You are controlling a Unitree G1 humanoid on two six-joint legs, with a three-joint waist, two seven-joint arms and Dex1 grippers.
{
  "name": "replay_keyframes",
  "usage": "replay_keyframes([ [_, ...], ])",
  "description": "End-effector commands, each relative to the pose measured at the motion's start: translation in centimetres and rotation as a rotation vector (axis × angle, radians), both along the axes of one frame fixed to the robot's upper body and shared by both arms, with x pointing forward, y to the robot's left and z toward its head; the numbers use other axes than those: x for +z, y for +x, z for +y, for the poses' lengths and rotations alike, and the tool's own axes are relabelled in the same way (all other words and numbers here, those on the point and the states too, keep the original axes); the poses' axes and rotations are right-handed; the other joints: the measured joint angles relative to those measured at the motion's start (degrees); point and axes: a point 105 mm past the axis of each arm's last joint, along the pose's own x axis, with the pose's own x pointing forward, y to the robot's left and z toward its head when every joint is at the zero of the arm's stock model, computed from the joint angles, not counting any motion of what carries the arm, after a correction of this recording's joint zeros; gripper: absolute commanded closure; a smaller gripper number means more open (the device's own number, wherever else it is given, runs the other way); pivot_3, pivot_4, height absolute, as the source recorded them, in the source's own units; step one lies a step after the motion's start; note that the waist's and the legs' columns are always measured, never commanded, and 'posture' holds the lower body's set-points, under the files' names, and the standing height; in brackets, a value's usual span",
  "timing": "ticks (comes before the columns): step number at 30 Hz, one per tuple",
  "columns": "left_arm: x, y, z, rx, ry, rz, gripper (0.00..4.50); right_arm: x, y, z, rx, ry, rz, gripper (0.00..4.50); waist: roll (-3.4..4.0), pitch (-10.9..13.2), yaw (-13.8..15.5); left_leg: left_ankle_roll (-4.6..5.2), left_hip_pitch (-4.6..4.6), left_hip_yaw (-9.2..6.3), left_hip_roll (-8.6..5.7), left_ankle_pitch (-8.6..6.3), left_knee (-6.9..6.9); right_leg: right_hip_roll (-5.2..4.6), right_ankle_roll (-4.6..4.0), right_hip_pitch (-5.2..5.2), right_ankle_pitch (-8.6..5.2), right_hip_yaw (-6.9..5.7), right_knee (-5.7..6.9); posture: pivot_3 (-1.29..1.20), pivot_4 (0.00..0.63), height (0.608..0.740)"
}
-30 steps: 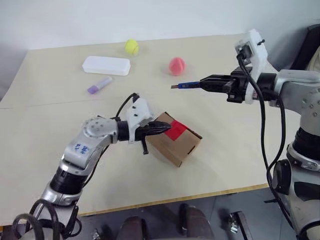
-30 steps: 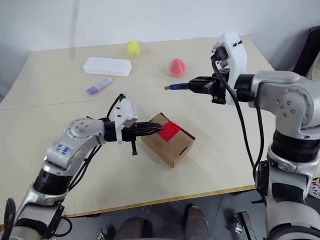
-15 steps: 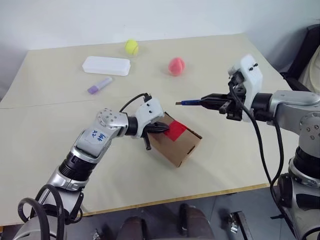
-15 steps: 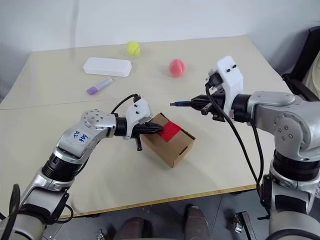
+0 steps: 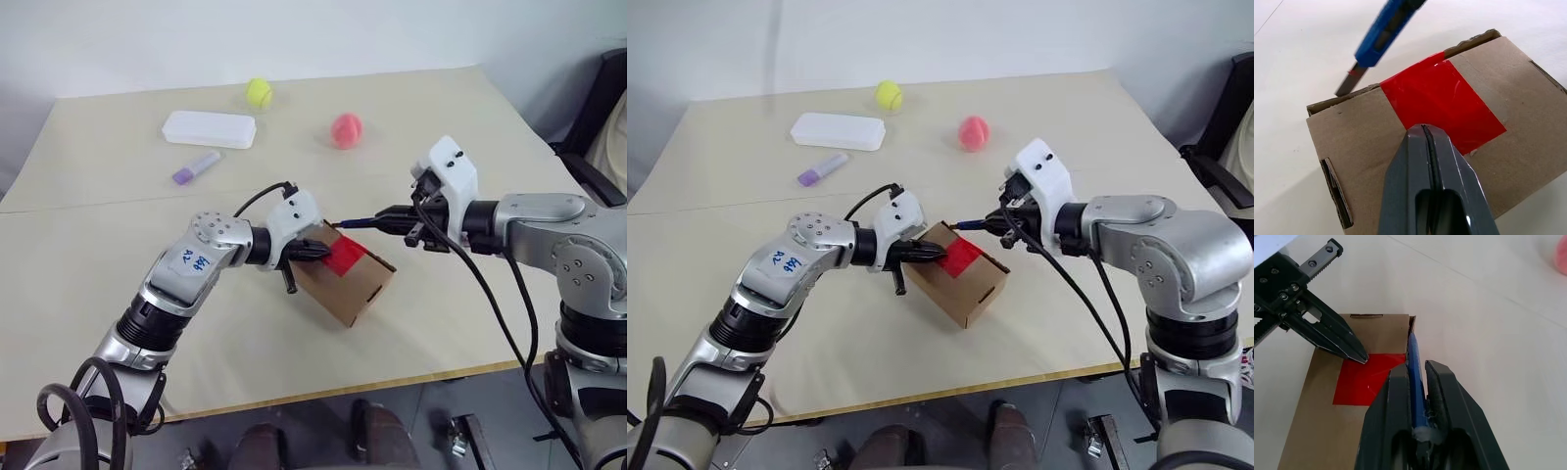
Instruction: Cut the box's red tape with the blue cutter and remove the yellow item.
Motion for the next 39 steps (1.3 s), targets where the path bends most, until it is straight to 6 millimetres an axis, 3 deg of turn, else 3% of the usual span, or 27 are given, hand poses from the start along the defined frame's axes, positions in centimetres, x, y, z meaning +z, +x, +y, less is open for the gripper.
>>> replay_keyframes([
  [1, -1.3, 0.0, 0.5, 0.024, 0.039, 0.046, 4.5, 0.8, -0.2, -0.4, -0.007, -0.005, -0.042, 4.34, 0.0, 0.0, 0.01, 0.0, 0.0, 0.0, 0.0, 0.0, 0.0, 0.0, 0.0, 0.0, 0.0, 0.0, 0.0, 0.0, 0.15, 0.74],
  [10, -1.4, 0.1, 0.3, 0.028, 0.036, 0.052, 4.5, -0.3, -0.6, -1.3, -0.022, -0.06, -0.012, 4.34, 0.0, 0.0, 0.06, 0.0, 0.0, 0.0, 0.0, 0.0, 0.01, 0.0, 0.0, 0.01, 0.0, 0.0, 0.0, 0.0, 0.15, 0.74],
  [24, -1.4, 0.3, 0.2, 0.041, 0.032, 0.06, 4.5, 2.6, -1.7, -0.9, 0.01, 0.023, -0.06, 4.34, -0.01, 0.0, 0.24, 0.01, 0.01, -0.03, 0.0, 0.0, 0.07, 0.0, -0.01, 0.06, 0.01, 0.02, 0.01, 0.0, 0.15, 0.74],
  [39, -1.5, 0.2, 0.2, 0.053, 0.027, 0.062, 4.5, -0.3, -2.1, -2.0, -0.023, -0.046, 0.031, 4.34, -0.01, 0.0, 1.09, 0.02, 0.12, -0.05, 0.0, -0.01, 0.07, 0.0, -0.01, 0.23, 0.01, 0.01, -0.06, 0.0, 0.15, 0.74],
])
